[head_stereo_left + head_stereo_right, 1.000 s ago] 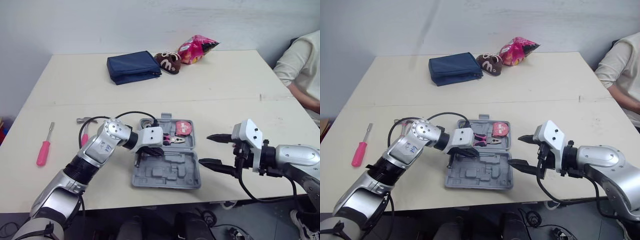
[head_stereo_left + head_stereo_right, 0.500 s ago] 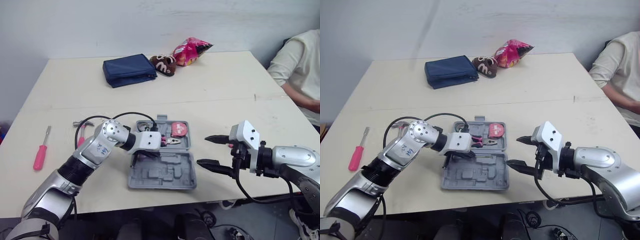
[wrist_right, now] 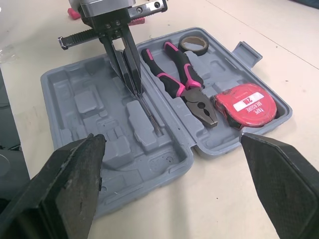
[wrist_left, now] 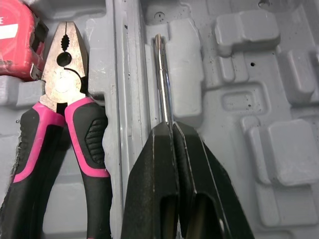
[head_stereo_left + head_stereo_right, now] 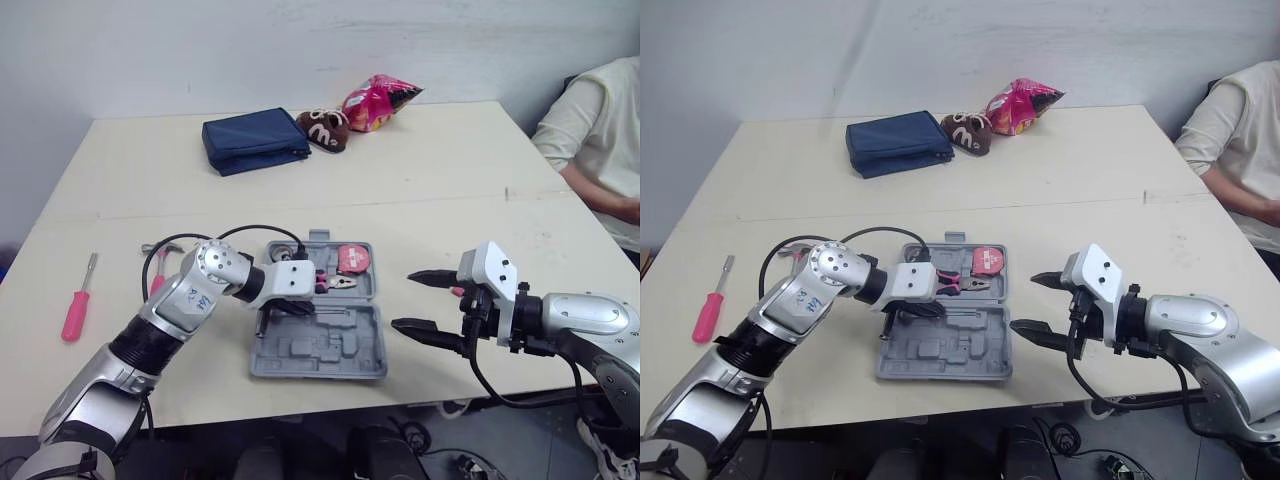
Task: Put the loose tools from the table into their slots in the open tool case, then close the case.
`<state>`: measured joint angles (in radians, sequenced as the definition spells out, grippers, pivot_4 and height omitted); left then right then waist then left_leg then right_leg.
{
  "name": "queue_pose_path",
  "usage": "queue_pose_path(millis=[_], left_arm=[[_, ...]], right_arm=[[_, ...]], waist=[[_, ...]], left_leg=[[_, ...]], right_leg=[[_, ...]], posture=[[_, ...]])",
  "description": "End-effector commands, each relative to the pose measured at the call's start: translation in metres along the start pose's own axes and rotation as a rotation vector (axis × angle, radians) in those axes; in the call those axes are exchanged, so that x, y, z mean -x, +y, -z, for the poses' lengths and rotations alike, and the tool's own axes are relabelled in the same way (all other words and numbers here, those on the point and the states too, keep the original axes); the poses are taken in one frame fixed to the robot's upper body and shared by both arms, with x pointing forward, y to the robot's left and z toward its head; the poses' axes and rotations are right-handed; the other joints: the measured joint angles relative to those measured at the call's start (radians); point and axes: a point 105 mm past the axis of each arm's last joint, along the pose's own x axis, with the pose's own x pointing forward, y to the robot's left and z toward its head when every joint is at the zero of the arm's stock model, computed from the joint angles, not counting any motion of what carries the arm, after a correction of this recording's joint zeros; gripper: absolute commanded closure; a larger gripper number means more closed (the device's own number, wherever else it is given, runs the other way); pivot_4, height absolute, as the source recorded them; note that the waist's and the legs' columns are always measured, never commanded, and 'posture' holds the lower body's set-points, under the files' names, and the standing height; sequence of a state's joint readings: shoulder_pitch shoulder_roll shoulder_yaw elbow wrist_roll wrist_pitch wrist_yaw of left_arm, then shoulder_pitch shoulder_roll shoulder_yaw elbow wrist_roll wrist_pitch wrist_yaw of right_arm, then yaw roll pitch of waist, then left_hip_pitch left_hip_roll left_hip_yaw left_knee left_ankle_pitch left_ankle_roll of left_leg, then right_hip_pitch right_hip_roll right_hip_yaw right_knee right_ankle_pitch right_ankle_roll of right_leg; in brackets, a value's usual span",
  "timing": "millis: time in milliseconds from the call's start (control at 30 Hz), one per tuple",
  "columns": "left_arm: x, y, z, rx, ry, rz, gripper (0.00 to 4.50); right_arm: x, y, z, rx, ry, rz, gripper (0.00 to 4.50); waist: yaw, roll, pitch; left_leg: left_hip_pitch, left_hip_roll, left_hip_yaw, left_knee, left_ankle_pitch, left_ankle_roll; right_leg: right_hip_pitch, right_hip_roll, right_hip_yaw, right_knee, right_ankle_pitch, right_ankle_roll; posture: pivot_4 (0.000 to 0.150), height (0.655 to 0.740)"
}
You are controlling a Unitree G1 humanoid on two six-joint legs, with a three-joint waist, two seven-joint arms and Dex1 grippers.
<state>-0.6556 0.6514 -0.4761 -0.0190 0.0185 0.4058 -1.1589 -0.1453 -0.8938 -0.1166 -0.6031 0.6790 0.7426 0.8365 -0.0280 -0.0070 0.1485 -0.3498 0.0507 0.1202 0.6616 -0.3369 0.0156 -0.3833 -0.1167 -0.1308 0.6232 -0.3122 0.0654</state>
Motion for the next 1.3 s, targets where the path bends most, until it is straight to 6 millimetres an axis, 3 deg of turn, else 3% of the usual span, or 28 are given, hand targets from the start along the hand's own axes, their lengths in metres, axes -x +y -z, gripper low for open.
queue_pose_path(millis=[33,167,367,533,633,700,800,867,900,1000,1067,1100,1300], left_arm=[[-0.014,-0.031,0.084,0.173,0.299,0.079,4.46],[-0.01,-0.042,0.101,0.167,0.392,0.119,4.46],[-0.003,-0.034,0.093,0.175,0.342,0.091,4.46],[-0.005,-0.012,0.051,0.245,0.102,0.006,4.46],[0.007,-0.004,0.027,0.241,-0.042,-0.035,4.46],[0.031,-0.005,0.002,0.255,-0.211,-0.034,4.46],[0.066,-0.011,-0.016,0.313,-0.378,-0.057,3.63],[0.09,-0.021,-0.012,0.332,-0.411,-0.13,2.89],[0.099,-0.024,-0.009,0.359,-0.424,-0.176,2.29],[0.13,-0.037,-0.003,0.508,-0.53,-0.295,0.99],[0.148,-0.049,0.013,0.599,-0.528,-0.413,0.03],[0.152,-0.053,0.017,0.622,-0.521,-0.444,0.03],[0.215,-0.102,0.102,0.898,-0.404,-0.916,0.03]], right_arm=[[0.0,0.001,-0.01,0.051,-0.02,-0.004,0.0],[0.0,0.003,-0.009,0.05,-0.02,-0.005,0.0],[0.0,0.003,-0.009,0.048,-0.021,0.002,0.0],[0.0,0.001,-0.01,0.053,-0.025,0.009,0.0],[0.002,0.0,-0.014,0.064,-0.037,0.017,0.0],[0.005,0.0,-0.02,0.074,-0.06,0.024,0.0],[0.012,0.001,-0.029,0.073,-0.107,0.031,0.0],[0.02,-0.001,-0.033,0.052,-0.129,0.047,0.0],[0.024,-0.003,-0.032,0.03,-0.127,0.054,0.0],[0.044,-0.007,-0.024,-0.03,-0.094,0.074,0.0],[0.059,-0.012,-0.014,-0.072,-0.065,0.112,0.0],[0.063,-0.013,-0.012,-0.082,-0.058,0.121,0.0],[0.107,-0.033,0.011,-0.15,0.03,0.244,0.0]], waist=[[0.0,0.0,0.0],[0.0,0.002,-0.002],[-0.001,0.002,-0.002],[0.0,0.004,0.002],[0.003,0.004,0.008],[0.002,-0.004,0.013],[0.001,-0.01,0.025],[0.003,-0.01,0.03],[0.004,-0.01,0.031],[0.016,-0.01,0.032],[0.026,-0.011,0.033],[0.028,-0.011,0.034],[0.037,-0.014,0.038]], left_leg=[[0.0,0.0,0.0,0.0,0.0,0.0],[0.0,0.001,0.0,-0.001,0.0,-0.001],[0.016,-0.001,-0.001,-0.015,0.001,-0.005],[0.015,-0.001,-0.002,-0.018,0.005,-0.01],[0.014,-0.001,-0.003,-0.017,0.006,-0.009],[0.005,-0.001,-0.003,-0.015,0.007,-0.01],[-0.007,-0.002,-0.002,-0.013,0.013,-0.017],[-0.018,-0.002,-0.003,-0.01,0.014,-0.017],[-0.021,-0.002,-0.003,-0.01,0.014,-0.017],[-0.022,-0.004,-0.004,-0.011,0.012,-0.013],[-0.022,-0.004,-0.004,-0.01,0.01,-0.011],[-0.022,-0.004,-0.004,-0.009,0.01,-0.01],[-0.02,-0.006,-0.003,-0.004,0.004,-0.003]], right_leg=[[0.0,0.0,0.0,0.0,0.0,-0.001],[0.002,0.0,0.0,0.0,-0.001,-0.001],[0.008,0.003,0.006,-0.002,-0.004,-0.006],[0.005,0.005,0.006,-0.001,-0.004,-0.007],[0.0,0.005,0.006,0.0,-0.004,-0.007],[-0.01,0.005,0.007,0.004,-0.003,-0.007],[-0.022,0.005,0.006,0.005,-0.002,-0.007],[-0.029,0.006,0.004,0.005,-0.002,-0.007],[-0.03,0.006,0.003,0.006,-0.002,-0.006],[-0.029,0.005,0.002,0.002,-0.001,-0.006],[-0.027,0.005,0.002,-0.001,0.0,-0.004],[-0.027,0.005,0.002,-0.002,0.001,-0.002],[-0.025,0.002,0.004,-0.004,0.002,0.0]], posture=[[0.15,0.74],[0.15,0.74],[0.15,0.74],[0.15,0.74],[0.15,0.74],[0.15,0.74],[0.15,0.74],[0.15,0.74],[0.15,0.74],[0.15,0.74],[0.15,0.74],[0.15,0.74],[0.15,0.74]])
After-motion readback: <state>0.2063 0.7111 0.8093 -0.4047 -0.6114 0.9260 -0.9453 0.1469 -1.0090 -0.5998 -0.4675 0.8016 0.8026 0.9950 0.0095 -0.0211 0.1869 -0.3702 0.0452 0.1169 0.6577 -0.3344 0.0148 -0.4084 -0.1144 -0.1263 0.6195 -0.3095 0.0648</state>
